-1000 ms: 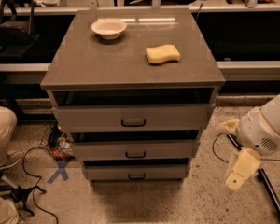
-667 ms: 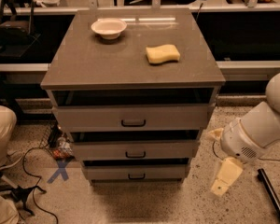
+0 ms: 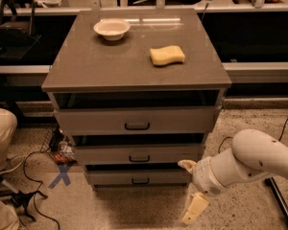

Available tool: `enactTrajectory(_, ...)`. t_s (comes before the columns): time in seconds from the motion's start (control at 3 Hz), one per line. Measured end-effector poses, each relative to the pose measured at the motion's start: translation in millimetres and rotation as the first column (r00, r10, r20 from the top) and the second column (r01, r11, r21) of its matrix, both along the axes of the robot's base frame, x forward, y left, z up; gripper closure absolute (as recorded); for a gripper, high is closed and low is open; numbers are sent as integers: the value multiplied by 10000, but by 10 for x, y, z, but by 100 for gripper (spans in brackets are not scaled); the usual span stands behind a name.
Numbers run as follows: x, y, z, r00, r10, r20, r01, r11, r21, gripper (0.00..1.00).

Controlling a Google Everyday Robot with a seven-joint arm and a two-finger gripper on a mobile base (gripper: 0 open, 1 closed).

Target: Open bottom drawer

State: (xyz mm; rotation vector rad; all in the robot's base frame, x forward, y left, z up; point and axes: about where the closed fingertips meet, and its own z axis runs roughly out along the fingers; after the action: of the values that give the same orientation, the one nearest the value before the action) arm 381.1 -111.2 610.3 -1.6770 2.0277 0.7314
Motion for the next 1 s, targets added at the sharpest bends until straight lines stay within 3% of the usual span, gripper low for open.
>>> enactTrajectory(0.33, 108, -29, 37, 9993, -270, 271, 272, 9996, -82, 0)
enactTrajectory(0.67, 90, -25, 35, 9995, -223, 221, 224, 9997, -78, 0)
enactTrajectory(1.0, -9, -75, -256, 9972, 609, 423, -610, 9981, 24, 0)
